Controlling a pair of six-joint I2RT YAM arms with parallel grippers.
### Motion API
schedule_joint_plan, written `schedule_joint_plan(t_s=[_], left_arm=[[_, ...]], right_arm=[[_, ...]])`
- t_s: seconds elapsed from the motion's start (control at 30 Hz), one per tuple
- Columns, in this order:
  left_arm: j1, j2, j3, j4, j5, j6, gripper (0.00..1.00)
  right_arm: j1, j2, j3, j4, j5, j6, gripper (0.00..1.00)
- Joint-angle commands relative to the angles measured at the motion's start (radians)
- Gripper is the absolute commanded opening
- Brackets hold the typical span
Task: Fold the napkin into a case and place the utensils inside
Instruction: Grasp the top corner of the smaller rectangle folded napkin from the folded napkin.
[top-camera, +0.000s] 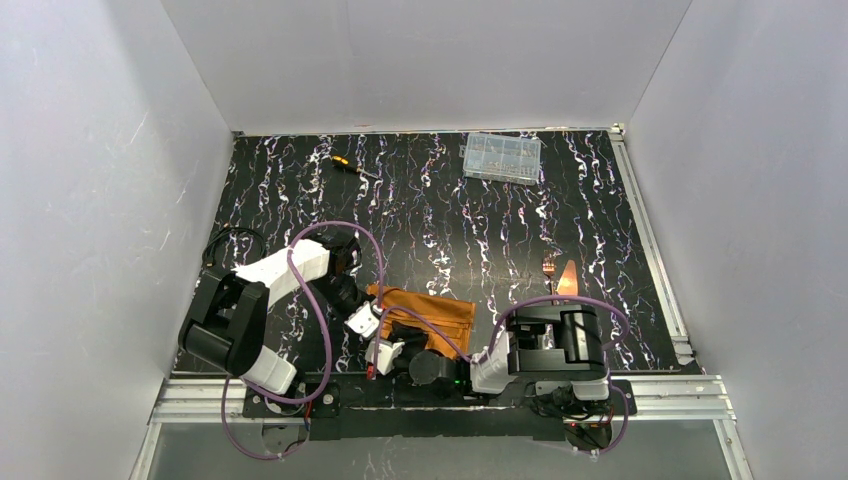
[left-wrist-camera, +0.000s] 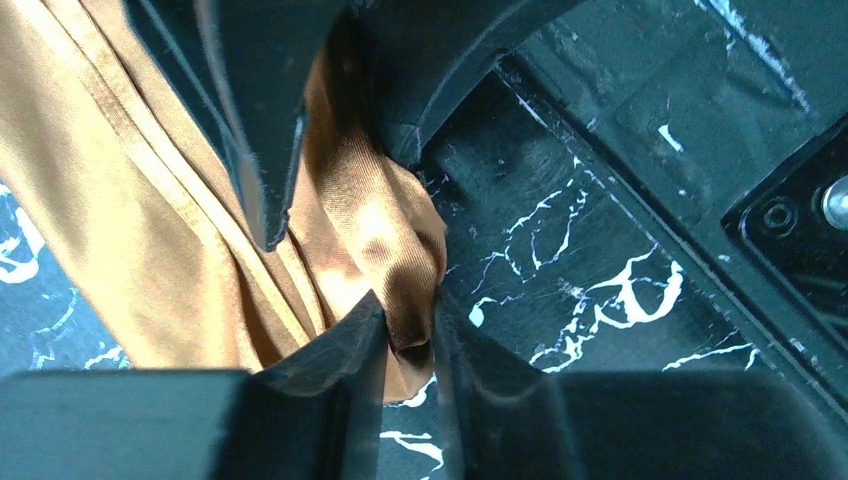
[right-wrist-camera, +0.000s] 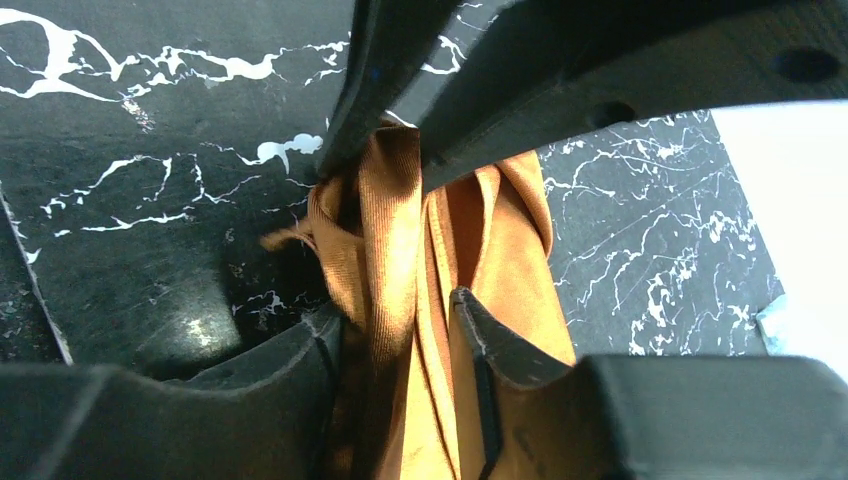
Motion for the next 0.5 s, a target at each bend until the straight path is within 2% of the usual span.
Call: schedule_joint_plan(t_s=[0.0,0.03,0.1,0.37,0.47], left_arm=[[-0.002,-0.016,0.022,-0.041,0.006,-0.018,0.31],[0.002,-0.021,0.022,-0.041,0.004,-0.025,0.39],[0.020,-0.039,0.025,-0.041,0.002,-0.037,0.46],[0.134,-0.114,0.110,-0.168,-0.014,-0.018,0.52],[0.158,-0.115,0.151,-0.173,-0.020,-0.053,0.53]], right_arm=[[0.011,0.009,0.027,0.055,-0.004,0.045,0.43],[0.013,0.006,0.024,0.053,-0.003,0.051,0.42],[0.015,-0.001,0.018,0.043,-0.002,0.062,0.42],[0.017,-0.029,0.003,0.013,-0.006,0.108,0.45],[0.017,-0.037,-0.009,0.011,-0.006,0.134,0.47]])
